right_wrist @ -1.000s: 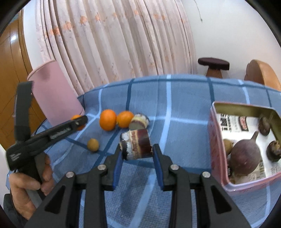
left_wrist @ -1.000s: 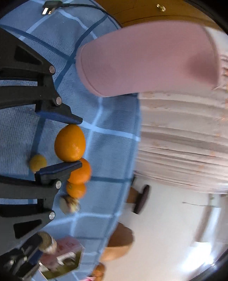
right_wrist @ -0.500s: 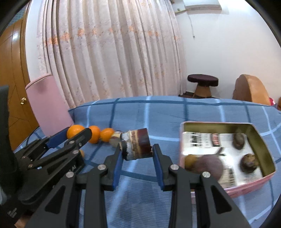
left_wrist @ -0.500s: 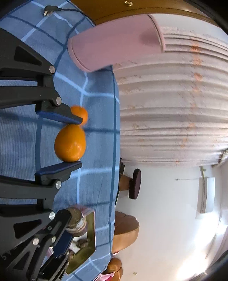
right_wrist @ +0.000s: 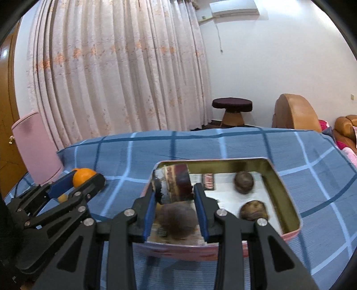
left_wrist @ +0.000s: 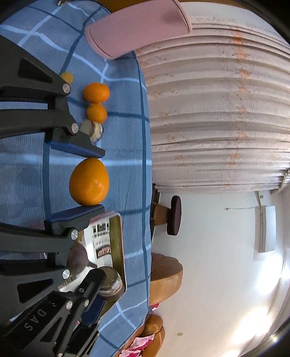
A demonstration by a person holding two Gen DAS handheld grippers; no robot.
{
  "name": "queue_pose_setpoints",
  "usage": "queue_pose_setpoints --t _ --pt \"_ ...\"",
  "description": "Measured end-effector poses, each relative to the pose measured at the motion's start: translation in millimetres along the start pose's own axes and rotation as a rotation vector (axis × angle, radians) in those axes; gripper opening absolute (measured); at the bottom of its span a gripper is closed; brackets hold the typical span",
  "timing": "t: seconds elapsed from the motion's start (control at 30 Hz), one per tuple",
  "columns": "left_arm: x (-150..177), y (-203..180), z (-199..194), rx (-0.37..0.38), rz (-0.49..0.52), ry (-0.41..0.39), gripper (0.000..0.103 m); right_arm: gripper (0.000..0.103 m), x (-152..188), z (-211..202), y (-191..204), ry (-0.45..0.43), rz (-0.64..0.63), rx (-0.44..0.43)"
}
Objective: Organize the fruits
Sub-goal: 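Carry the orange and the cylinder over the pink tin and lower them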
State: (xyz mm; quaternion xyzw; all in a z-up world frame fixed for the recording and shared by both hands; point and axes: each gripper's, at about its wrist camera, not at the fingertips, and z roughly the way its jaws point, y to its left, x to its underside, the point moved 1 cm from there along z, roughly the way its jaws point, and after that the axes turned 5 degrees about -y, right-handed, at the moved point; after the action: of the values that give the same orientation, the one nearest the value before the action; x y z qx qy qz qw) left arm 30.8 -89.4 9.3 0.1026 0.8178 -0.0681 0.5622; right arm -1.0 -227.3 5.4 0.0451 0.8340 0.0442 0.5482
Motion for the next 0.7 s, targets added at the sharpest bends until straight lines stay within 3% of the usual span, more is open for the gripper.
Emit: queue_pose_setpoints --t 0.53,0.7 --pt "-7 -70 21 0.091 0.033 0.034 0.045 0.036 -8 9 -79 0.024 0.042 0.143" --pt "-5 -87 33 0.1 0.063 0.071 0.045 0.036 -7 20 -89 0.07 0.071 0.139"
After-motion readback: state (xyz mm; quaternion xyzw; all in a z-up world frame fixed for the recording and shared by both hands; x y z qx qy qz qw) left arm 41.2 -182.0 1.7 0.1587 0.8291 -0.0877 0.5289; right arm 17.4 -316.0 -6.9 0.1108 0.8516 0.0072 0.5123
